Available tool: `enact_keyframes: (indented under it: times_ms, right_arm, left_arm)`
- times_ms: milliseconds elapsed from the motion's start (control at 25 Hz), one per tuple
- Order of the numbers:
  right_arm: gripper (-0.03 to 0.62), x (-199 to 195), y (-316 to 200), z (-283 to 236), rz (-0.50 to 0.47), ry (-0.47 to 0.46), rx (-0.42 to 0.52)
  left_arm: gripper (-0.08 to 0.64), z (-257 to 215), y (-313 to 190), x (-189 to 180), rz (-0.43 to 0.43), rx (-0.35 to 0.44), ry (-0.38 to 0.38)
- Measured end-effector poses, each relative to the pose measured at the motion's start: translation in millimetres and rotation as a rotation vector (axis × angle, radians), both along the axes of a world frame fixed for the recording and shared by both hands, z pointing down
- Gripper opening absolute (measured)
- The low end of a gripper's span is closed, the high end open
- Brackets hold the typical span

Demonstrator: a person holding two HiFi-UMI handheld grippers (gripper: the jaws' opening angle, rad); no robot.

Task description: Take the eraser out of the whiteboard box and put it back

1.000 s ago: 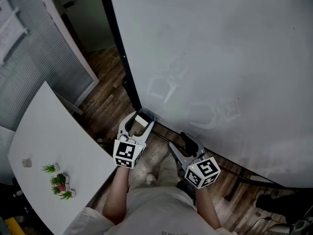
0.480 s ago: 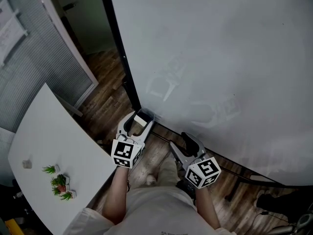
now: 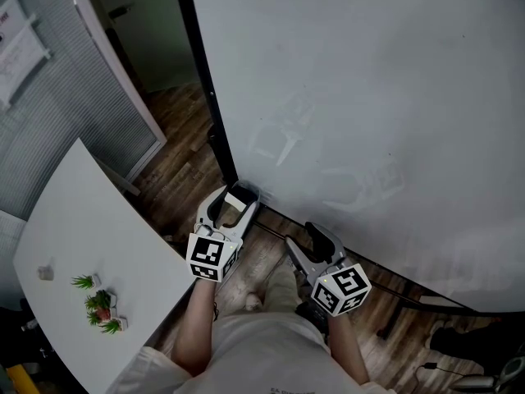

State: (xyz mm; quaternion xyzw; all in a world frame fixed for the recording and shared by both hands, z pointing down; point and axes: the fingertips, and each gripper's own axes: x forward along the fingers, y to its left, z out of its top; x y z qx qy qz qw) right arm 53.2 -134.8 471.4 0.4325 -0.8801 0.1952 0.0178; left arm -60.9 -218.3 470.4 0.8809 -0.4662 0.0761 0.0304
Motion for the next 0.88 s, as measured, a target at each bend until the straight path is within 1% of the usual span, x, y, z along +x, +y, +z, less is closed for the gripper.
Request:
enact_keyframes:
  times_ms: [880]
  right_arm:
    - [0.233, 1.6, 6.9, -10.3, 0.010, -0.002, 0.028]
  left_arm:
    - [0.264, -15.6, 9.1, -6.0, -0.007, 0.030, 0.007]
